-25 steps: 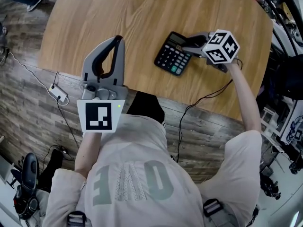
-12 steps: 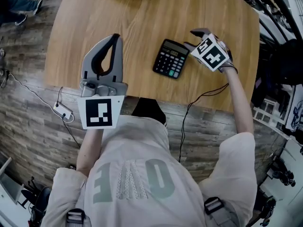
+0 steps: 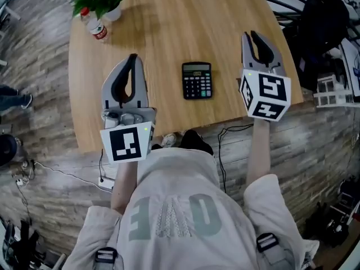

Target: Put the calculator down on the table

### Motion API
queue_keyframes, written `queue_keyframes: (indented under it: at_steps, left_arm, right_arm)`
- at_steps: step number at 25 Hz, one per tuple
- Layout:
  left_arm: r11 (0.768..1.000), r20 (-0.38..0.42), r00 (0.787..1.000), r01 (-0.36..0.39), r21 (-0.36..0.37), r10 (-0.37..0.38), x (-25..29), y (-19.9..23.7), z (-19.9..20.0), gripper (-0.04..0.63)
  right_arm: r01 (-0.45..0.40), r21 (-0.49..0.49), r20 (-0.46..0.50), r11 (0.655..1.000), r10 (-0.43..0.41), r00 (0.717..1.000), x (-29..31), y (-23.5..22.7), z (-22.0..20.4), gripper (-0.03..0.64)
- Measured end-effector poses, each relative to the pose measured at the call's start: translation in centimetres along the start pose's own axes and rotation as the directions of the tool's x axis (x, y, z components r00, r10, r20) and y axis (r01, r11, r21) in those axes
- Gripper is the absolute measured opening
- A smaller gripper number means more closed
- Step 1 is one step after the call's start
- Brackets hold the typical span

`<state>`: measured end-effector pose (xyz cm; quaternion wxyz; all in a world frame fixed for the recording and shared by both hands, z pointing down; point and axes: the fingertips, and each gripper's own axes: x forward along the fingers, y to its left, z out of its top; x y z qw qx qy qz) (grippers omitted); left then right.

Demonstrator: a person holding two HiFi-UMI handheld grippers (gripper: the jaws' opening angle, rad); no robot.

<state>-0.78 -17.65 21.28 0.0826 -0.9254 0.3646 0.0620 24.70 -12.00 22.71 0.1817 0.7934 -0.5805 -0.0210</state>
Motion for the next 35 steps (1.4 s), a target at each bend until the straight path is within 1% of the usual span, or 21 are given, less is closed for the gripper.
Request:
queue_keyframes:
  at_steps: [1, 3, 5, 6, 7, 8, 9, 11, 13, 17, 20, 24, 26, 29, 35]
  left_arm:
    - [1.000, 0.013, 1.000, 0.025, -0.003, -0.025, 0.2, -0.3, 0.4, 0.009]
    - [0.997, 0.039, 0.996, 0.081, -0.004, -0.081, 0.7, -1.0, 1.1, 0.009]
    - [0.990, 0.057, 0.989, 0.139, -0.007, -0.138, 1.3, -2.0, 1.7, 0.009]
    - [0.986, 0.065, 0.984, 0.167, -0.012, -0.166, 1.5, -2.5, 2.0, 0.009]
    - [0.981, 0.074, 0.979, 0.194, -0.016, -0.192, 1.7, -3.1, 2.3, 0.009]
    - [0.976, 0.081, 0.973, 0.219, -0.017, -0.217, 1.8, -3.7, 2.5, 0.009]
    - [0.970, 0.087, 0.967, 0.243, -0.015, -0.241, 1.9, -4.4, 2.7, 0.009]
    - [0.958, 0.098, 0.954, 0.287, -0.009, -0.285, 2.0, -5.7, 2.9, 0.009]
    - [0.945, 0.105, 0.940, 0.326, -0.008, -0.323, 2.2, -7.0, 3.0, 0.009]
    - [0.923, 0.109, 0.918, 0.384, -0.013, -0.381, 2.1, -9.2, 3.1, 0.009]
    - [0.913, 0.106, 0.909, 0.407, -0.018, -0.403, 2.2, -10.0, 3.0, 0.009]
    - [0.912, 0.093, 0.909, 0.410, -0.025, -0.406, 2.2, -10.5, 3.0, 0.009]
    - [0.915, 0.081, 0.913, 0.403, -0.022, -0.400, 2.5, -10.6, 3.0, 0.009]
    - [0.921, 0.093, 0.918, 0.389, -0.016, -0.386, 3.3, -10.4, 3.3, 0.009]
    - [0.931, 0.079, 0.929, 0.363, -0.020, -0.361, 4.7, -9.5, 2.3, 0.009]
  right_arm:
    - [0.075, 0.056, 0.049, 0.996, -0.078, 0.996, -2.3, -0.5, 0.8, 0.060]
    - [0.206, 0.152, 0.105, 0.967, -0.223, 0.969, -6.9, -0.6, 1.3, 0.055]
    - [0.314, 0.222, 0.117, 0.923, -0.345, 0.931, -10.5, 0.2, 0.8, 0.055]
    - [0.352, 0.247, 0.112, 0.903, -0.387, 0.915, -11.8, 0.9, 0.2, 0.055]
    - [0.374, 0.267, 0.100, 0.888, -0.412, 0.906, -12.7, 1.8, -0.5, 0.055]
    - [0.382, 0.282, 0.081, 0.880, -0.419, 0.904, -13.3, 2.8, -1.3, 0.054]
    - [0.379, 0.292, 0.059, 0.878, -0.413, 0.909, -13.6, 3.9, -2.2, 0.047]
    - [0.369, 0.295, 0.016, 0.882, -0.390, 0.921, -13.9, 5.6, -3.5, 0.040]
    - [0.369, 0.288, -0.008, 0.884, -0.383, 0.924, -14.1, 6.7, -4.0, 0.028]
    - [0.378, 0.299, -0.008, 0.876, -0.394, 0.919, -14.8, 6.8, -3.8, 0.028]
    - [0.378, 0.290, -0.006, 0.879, -0.393, 0.920, -14.7, 6.5, -3.6, 0.028]
    - [0.357, 0.277, -0.009, 0.892, -0.369, 0.929, -14.2, 6.3, -3.3, 0.028]
    - [0.343, 0.274, -0.006, 0.899, -0.355, 0.935, -13.9, 6.1, -3.1, 0.028]
    - [0.332, 0.272, 0.005, 0.903, -0.346, 0.938, -13.2, 5.7, -2.7, 0.028]
    - [0.323, 0.271, 0.004, 0.907, -0.337, 0.941, -11.5, 5.4, -2.9, 0.028]
